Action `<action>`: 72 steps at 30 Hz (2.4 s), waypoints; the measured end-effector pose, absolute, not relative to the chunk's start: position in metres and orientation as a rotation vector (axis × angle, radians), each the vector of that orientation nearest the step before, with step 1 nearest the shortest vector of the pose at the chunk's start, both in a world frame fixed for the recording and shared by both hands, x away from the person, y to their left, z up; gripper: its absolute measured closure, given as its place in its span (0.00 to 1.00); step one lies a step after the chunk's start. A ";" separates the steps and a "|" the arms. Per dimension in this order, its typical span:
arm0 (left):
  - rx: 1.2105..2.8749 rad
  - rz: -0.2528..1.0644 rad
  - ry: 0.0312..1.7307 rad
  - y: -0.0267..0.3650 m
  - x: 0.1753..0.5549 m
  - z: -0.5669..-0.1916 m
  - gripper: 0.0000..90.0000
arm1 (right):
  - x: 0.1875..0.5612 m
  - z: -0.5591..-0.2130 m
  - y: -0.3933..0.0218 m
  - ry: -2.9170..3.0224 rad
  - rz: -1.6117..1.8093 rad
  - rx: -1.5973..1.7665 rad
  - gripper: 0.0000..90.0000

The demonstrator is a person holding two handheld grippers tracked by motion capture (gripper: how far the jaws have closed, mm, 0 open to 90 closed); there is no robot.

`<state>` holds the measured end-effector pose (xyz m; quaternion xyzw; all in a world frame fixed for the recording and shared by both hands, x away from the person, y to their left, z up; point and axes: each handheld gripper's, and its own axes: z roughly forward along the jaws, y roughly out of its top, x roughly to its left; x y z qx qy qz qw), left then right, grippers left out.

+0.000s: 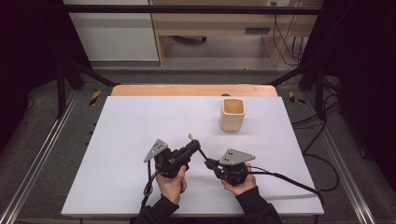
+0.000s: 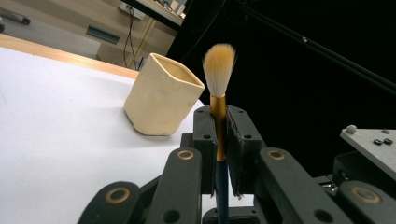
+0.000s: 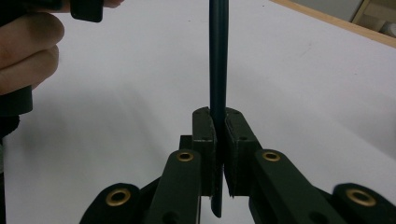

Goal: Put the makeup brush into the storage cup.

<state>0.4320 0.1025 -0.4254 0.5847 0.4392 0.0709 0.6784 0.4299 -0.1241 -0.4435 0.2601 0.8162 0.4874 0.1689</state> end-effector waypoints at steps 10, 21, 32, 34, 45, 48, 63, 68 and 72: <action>1.313 0.150 0.977 0.102 0.430 -0.423 0.93 | 0.429 -0.443 -0.124 2.316 1.391 0.734 0.94; 1.354 0.223 0.964 0.105 0.431 -0.417 0.93 | 0.428 -0.437 -0.127 2.276 1.383 0.771 0.66; 1.458 0.292 0.945 0.085 0.428 -0.419 0.93 | 0.426 -0.424 -0.133 2.247 1.404 0.809 0.61; 1.474 0.293 0.939 0.081 0.426 -0.420 0.93 | 0.426 -0.424 -0.133 2.249 1.410 0.812 0.63; 1.510 0.279 0.919 0.069 0.422 -0.424 0.93 | 0.425 -0.424 -0.131 2.255 1.402 0.829 0.78; 1.513 0.271 0.919 0.067 0.422 -0.424 0.93 | 0.425 -0.424 -0.132 2.256 1.402 0.829 0.81; 1.540 0.269 0.895 0.063 0.421 -0.422 0.91 | 0.424 -0.422 -0.133 2.256 1.411 0.853 0.93; 1.528 0.288 0.860 0.072 0.423 -0.415 0.72 | 0.425 -0.422 -0.134 2.247 1.406 0.858 0.93; 1.532 0.299 0.849 0.081 0.424 -0.410 0.62 | 0.426 -0.421 -0.134 2.236 1.401 0.862 0.93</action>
